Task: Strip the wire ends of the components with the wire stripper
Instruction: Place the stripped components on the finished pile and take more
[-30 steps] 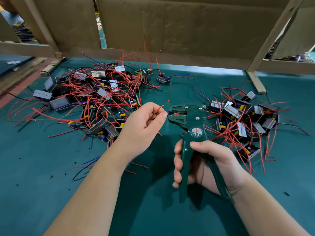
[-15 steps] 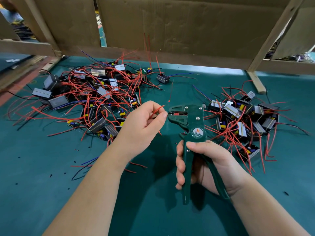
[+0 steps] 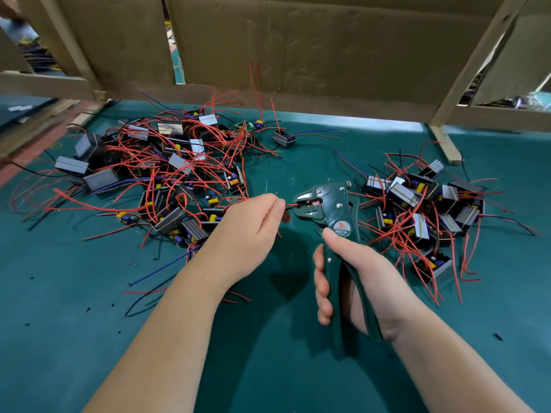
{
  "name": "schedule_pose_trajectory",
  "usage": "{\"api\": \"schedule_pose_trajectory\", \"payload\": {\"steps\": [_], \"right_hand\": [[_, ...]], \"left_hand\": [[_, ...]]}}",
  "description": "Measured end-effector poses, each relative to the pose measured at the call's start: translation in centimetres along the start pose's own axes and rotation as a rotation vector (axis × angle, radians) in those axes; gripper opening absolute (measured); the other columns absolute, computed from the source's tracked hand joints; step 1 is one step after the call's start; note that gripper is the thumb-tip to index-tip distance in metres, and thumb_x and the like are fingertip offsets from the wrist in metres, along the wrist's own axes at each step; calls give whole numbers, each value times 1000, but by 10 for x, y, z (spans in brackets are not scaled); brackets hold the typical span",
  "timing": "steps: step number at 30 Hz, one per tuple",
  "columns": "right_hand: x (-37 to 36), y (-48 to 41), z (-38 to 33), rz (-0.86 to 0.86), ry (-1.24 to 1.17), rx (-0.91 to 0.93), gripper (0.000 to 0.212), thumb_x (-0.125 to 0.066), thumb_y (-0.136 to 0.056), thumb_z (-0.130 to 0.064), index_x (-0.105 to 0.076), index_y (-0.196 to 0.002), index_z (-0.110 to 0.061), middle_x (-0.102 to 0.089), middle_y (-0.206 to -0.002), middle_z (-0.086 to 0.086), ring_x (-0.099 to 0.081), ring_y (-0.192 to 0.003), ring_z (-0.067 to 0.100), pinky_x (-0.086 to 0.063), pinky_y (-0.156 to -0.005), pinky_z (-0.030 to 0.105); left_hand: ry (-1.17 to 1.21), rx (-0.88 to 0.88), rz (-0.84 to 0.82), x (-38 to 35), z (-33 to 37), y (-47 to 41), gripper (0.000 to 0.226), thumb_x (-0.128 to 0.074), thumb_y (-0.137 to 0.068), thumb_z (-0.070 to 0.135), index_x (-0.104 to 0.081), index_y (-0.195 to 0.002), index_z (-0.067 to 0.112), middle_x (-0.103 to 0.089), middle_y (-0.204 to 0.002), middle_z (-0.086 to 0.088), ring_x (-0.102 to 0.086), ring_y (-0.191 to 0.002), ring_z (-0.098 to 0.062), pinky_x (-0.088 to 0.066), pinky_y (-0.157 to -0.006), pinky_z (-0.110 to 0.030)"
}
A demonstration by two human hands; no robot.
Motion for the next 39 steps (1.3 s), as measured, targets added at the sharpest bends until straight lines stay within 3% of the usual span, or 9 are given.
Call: {"api": "schedule_pose_trajectory", "payload": {"steps": [7, 11, 15, 17, 22, 25, 27, 35, 39], "right_hand": [[10, -3, -9, 39, -283, 205, 23, -56, -70, -24, -60, -83, -6, -60, -73, 17, -60, -63, 32, -57, -64, 45], [11, -3, -8, -12, -320, 337, 40, -64, -66, -23, -64, -99, 0, -65, -99, 22, -63, -68, 34, -56, -70, 48], [4, 0, -6, -193, -274, 322, 73, -83, -58, -31, -63, -119, 3, -63, -87, 24, -62, -72, 37, -54, -73, 49], [-3, 1, -4, -267, -252, 297, 80, -83, -61, -32, -57, -127, 6, -61, -86, 26, -62, -72, 38, -53, -74, 49], [-8, 2, -8, -213, -296, 288, 96, -87, -55, -28, -48, -139, -4, -57, -96, 25, -62, -71, 36, -54, -72, 45], [-1, 1, -15, -142, -358, 306, 92, -83, -56, -19, -47, -139, -2, -58, -94, 25, -63, -70, 34, -56, -71, 44], [5, 2, -18, -110, -338, 340, 77, -69, -67, -15, -45, -140, -3, -62, -89, 23, -64, -70, 33, -56, -71, 44], [16, 2, -25, -2, -307, 447, 60, -52, -77, -17, -47, -134, 0, -66, -94, 16, -64, -70, 33, -57, -74, 46], [15, 4, -22, -44, -331, 381, 61, -70, -66, -18, -58, -121, 5, -62, -101, 21, -64, -71, 35, -57, -72, 48]], "left_hand": [[48, 36, 72, 6, -2, 0, 31, -37, -103, 27, -59, -81, 23, -45, -47, 17, -37, -42, -5, -27, -46, -16], [105, 14, 79, 1, 3, 2, 32, -38, -103, 27, -58, -78, 26, -45, -47, 15, -38, -42, -5, -28, -45, -14], [118, -7, 80, -7, 9, 2, 31, -38, -96, 36, -59, -74, 30, -53, -53, -1, -46, -50, -11, -36, -51, -21], [97, -18, 27, -13, 14, 4, 29, -38, -94, 37, -58, -74, 30, -55, -53, 4, -49, -51, -10, -38, -54, -24], [42, -8, -73, -21, 20, 5, 33, -43, -101, 31, -56, -70, 27, -52, -43, 13, -47, -46, -1, -36, -51, -17], [-30, -14, -103, -20, 20, 3, 32, -44, -100, 30, -60, -72, 26, -53, -49, 7, -46, -48, -4, -38, -56, -29], [-82, -34, -95, -17, 20, 3, 32, -45, -99, 29, -61, -71, 29, -49, -47, 9, -45, -49, -1, -30, -51, -22], [153, -59, -73, -5, 11, 1, 21, -46, -93, 42, -63, -83, 35, -50, -57, 17, -42, -52, -4, -32, -53, -19], [639, 33, 2, -3, 22, 1, 20, -55, -92, 33, -65, -82, 19, -56, -59, 11, -40, -49, -4, -36, -50, -14]]}}
Point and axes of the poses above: each hand's wrist, its own y-axis away from the middle knuckle, its own x-axis out of the back of the hand, z = x × y, the point moved 1 cm from there along -y, towards the middle knuckle
